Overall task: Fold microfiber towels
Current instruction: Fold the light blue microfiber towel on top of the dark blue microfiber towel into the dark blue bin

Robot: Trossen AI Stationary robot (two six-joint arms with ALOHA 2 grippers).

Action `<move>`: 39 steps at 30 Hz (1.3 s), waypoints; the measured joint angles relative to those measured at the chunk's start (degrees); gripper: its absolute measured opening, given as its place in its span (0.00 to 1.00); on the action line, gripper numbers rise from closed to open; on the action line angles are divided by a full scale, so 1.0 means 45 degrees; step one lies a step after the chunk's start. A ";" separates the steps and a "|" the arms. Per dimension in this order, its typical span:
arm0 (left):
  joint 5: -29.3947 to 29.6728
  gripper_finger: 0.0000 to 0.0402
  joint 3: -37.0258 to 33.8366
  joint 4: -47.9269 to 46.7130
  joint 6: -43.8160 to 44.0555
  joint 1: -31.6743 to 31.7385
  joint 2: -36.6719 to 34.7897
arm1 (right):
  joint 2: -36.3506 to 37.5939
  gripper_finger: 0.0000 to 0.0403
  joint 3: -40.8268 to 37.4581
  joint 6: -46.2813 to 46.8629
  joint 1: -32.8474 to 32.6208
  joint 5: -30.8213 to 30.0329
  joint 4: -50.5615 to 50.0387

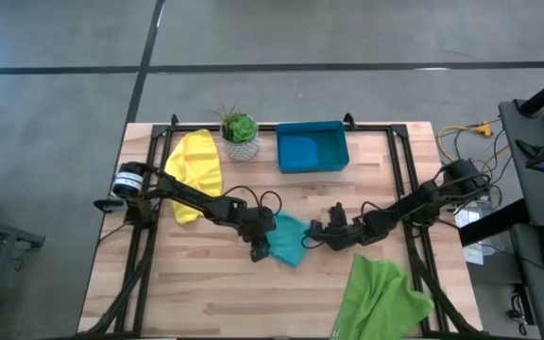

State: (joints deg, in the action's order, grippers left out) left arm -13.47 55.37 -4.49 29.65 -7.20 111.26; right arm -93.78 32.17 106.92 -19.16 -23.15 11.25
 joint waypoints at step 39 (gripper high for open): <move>-0.0326 0.00 0.0034 0.0923 0.0044 -0.0020 0.0015 | -0.0107 0.37 0.0222 -0.3187 0.1098 0.1915 -0.0831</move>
State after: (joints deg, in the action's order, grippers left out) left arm -14.94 55.53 -0.34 29.85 -7.29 111.33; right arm -94.26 33.17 92.58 -14.22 -14.53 7.51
